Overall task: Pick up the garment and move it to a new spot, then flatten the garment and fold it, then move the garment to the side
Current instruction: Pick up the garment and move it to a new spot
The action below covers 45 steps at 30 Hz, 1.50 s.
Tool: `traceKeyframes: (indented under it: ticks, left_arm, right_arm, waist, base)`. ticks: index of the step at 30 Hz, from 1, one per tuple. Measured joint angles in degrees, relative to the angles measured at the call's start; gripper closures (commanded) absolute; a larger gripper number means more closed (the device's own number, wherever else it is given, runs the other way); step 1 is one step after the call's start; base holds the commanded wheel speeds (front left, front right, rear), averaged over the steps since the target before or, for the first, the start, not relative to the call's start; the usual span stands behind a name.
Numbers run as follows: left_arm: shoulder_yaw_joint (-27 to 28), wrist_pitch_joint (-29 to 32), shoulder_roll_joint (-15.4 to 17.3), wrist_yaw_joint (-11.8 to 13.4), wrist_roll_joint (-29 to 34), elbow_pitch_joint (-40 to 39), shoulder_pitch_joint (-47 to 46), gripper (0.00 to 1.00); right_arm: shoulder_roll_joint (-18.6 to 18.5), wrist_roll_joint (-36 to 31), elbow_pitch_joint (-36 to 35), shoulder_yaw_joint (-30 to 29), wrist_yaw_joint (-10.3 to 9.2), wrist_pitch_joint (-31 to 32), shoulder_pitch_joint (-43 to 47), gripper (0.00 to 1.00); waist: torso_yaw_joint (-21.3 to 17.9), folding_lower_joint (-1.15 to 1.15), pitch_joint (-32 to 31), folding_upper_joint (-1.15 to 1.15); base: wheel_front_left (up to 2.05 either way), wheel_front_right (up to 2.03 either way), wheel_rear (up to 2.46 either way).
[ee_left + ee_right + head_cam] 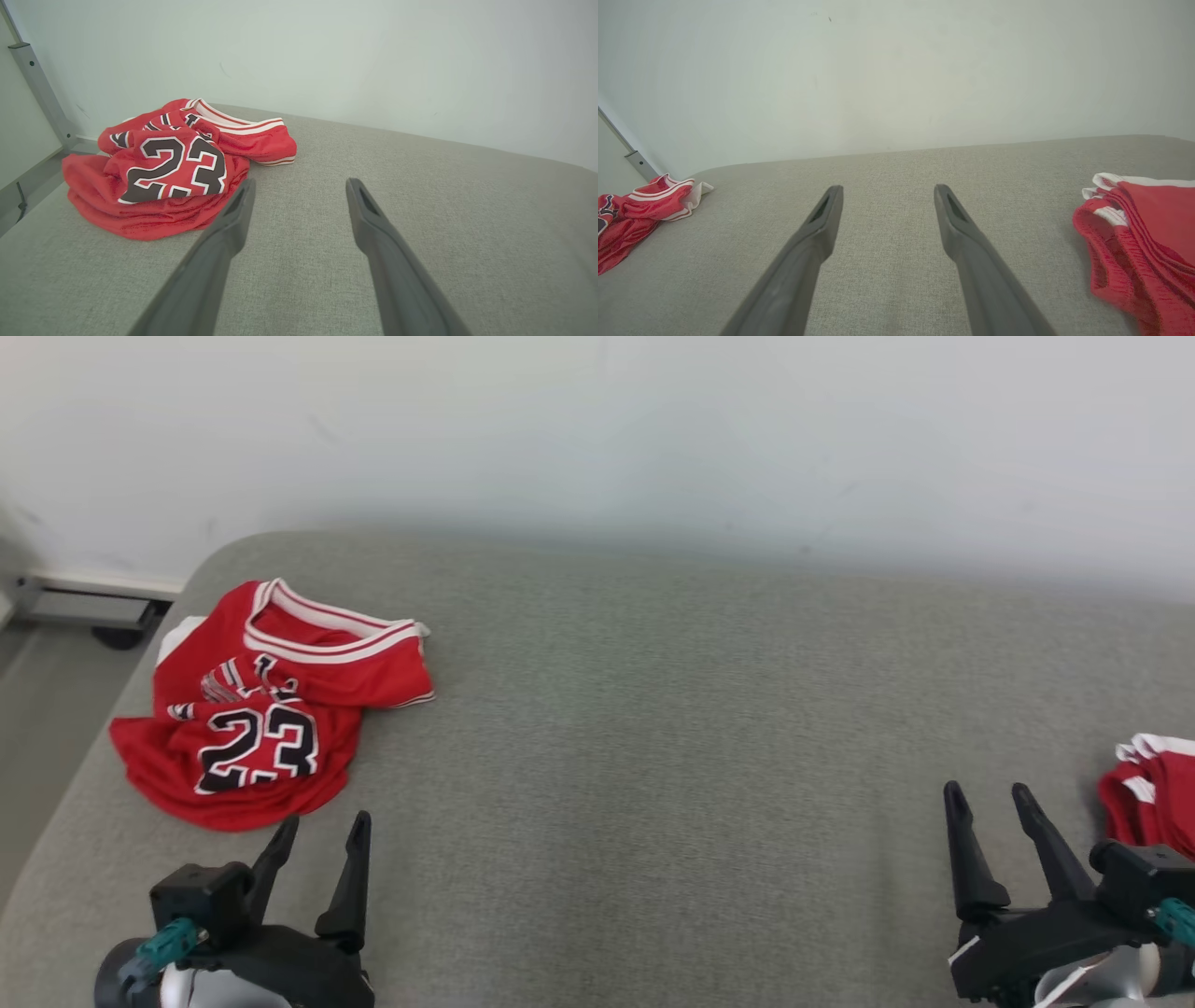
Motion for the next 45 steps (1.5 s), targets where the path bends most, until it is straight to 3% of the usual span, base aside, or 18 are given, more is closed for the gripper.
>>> traceKeyframes:
  ticks: [14,25,37,45]
  left_arm:
    - [6.7,-1.1,0.4,0.1,0.6,-1.6,7.7,0.00]
    - [10.1,-1.8,-0.9,0.1,1.8,-2.6,8.1,0.00]
    - [7.9,-0.4,-1.7,0.0,2.9,-3.0,7.2,0.00]
    - [4.2,6.5,-4.5,-3.1,1.7,3.8,-7.1,0.00]
  right_arm:
    - [0.1,0.0,1.6,5.9,0.60,0.6,-3.7,0.00]
    - [0.1,0.0,3.0,7.6,1.10,0.6,-8.1,0.00]
    - [0.1,0.0,3.4,8.5,1.26,0.5,-7.8,0.00]
    - [-0.7,-0.1,-1.8,8.3,1.25,0.5,-7.2,0.00]
  waist:
    - [10.2,0.00,0.2,0.00]
    - [18.1,0.00,1.9,0.00]
    - [19.4,0.00,3.0,0.00]
    - [19.1,0.00,5.7,0.00]
  base:
    - [0.00,0.00,0.00]
    - [0.00,0.00,0.00]
    - [0.00,0.00,0.00]
    - [0.00,0.00,0.00]
